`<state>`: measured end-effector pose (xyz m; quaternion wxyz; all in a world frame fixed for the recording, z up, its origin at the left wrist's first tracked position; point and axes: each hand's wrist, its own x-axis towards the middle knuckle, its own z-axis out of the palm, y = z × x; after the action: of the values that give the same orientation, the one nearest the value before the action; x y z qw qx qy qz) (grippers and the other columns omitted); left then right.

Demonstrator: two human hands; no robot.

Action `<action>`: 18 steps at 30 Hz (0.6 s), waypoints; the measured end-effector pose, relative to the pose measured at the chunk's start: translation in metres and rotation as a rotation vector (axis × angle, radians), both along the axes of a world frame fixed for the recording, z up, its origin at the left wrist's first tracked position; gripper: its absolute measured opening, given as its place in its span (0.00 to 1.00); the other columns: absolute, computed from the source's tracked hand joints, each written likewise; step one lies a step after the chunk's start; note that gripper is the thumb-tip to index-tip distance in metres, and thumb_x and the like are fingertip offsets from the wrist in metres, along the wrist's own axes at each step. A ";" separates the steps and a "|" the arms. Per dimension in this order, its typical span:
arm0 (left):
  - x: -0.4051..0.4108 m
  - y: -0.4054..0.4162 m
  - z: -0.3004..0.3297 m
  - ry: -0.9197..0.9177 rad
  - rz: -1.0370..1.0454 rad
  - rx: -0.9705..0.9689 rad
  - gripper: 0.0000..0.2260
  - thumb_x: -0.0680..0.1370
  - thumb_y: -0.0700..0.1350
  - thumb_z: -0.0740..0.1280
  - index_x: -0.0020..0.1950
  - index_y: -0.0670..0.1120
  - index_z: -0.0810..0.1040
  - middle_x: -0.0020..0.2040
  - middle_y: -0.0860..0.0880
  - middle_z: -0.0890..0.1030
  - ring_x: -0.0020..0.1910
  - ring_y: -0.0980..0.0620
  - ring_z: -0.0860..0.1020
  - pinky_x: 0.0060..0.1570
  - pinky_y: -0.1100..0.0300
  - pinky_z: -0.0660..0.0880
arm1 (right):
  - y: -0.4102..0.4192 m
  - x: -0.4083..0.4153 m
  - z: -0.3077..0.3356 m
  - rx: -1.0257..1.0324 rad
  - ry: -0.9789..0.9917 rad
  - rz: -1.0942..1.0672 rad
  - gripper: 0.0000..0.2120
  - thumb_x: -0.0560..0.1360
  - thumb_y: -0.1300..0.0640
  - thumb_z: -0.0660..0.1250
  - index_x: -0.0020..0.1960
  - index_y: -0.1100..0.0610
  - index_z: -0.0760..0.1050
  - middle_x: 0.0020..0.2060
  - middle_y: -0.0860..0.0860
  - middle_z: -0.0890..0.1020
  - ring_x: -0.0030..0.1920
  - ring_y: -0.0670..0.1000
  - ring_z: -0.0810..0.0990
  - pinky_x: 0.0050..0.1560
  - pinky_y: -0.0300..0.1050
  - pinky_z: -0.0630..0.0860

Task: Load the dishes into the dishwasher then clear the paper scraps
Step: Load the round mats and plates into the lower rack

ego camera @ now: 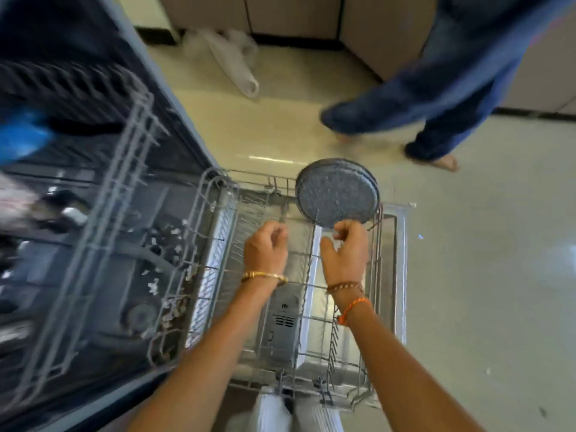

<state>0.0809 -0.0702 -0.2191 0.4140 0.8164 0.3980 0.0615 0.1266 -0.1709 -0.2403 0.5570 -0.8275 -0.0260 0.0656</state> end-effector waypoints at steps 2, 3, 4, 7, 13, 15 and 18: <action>-0.033 -0.004 0.039 -0.104 0.112 -0.048 0.11 0.78 0.45 0.61 0.49 0.38 0.80 0.40 0.46 0.79 0.41 0.50 0.76 0.36 0.70 0.69 | 0.005 -0.037 0.039 0.061 0.077 0.010 0.14 0.67 0.70 0.66 0.46 0.57 0.66 0.43 0.54 0.71 0.41 0.51 0.71 0.44 0.43 0.70; -0.046 -0.005 0.054 -0.160 0.163 -0.079 0.14 0.78 0.47 0.60 0.46 0.39 0.80 0.40 0.46 0.80 0.41 0.49 0.78 0.40 0.64 0.71 | 0.008 -0.051 0.057 0.111 0.102 0.010 0.14 0.68 0.70 0.66 0.47 0.57 0.66 0.42 0.54 0.71 0.40 0.48 0.72 0.44 0.43 0.71; -0.064 -0.005 0.070 -0.212 0.221 -0.123 0.15 0.78 0.48 0.59 0.43 0.41 0.80 0.38 0.46 0.80 0.39 0.49 0.78 0.42 0.60 0.73 | 0.010 -0.069 0.077 0.162 0.121 0.024 0.15 0.69 0.71 0.65 0.48 0.57 0.65 0.41 0.52 0.70 0.38 0.42 0.72 0.42 0.38 0.71; -0.127 -0.006 0.109 -0.365 0.336 -0.148 0.14 0.81 0.43 0.57 0.37 0.48 0.76 0.34 0.51 0.78 0.32 0.56 0.77 0.37 0.57 0.77 | 0.013 -0.121 0.117 0.215 0.122 0.154 0.16 0.71 0.72 0.65 0.51 0.58 0.64 0.37 0.46 0.69 0.32 0.33 0.71 0.36 0.26 0.69; -0.291 -0.022 0.143 -0.384 0.489 0.130 0.19 0.75 0.53 0.59 0.46 0.37 0.79 0.38 0.45 0.81 0.37 0.57 0.77 0.40 0.59 0.73 | 0.028 -0.245 0.169 0.408 0.181 0.281 0.09 0.73 0.65 0.66 0.47 0.55 0.68 0.36 0.47 0.71 0.32 0.35 0.72 0.36 0.31 0.69; -0.358 -0.038 0.164 -0.416 0.637 0.137 0.16 0.75 0.52 0.61 0.44 0.39 0.79 0.37 0.47 0.80 0.37 0.57 0.76 0.40 0.57 0.74 | 0.033 -0.304 0.203 0.555 0.218 0.318 0.07 0.69 0.54 0.67 0.43 0.50 0.69 0.34 0.45 0.73 0.34 0.44 0.73 0.35 0.39 0.70; -0.448 -0.059 0.214 -0.508 0.821 0.252 0.10 0.72 0.55 0.59 0.42 0.52 0.76 0.37 0.57 0.78 0.37 0.57 0.77 0.42 0.54 0.76 | 0.034 -0.389 0.258 0.742 0.178 0.523 0.06 0.66 0.49 0.63 0.40 0.50 0.70 0.29 0.42 0.74 0.29 0.43 0.70 0.30 0.35 0.69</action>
<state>-0.3668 -0.1293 -0.0054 0.3377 0.5954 0.5624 0.4639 -0.2625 -0.1374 0.0179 0.7804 -0.5290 -0.2075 0.2608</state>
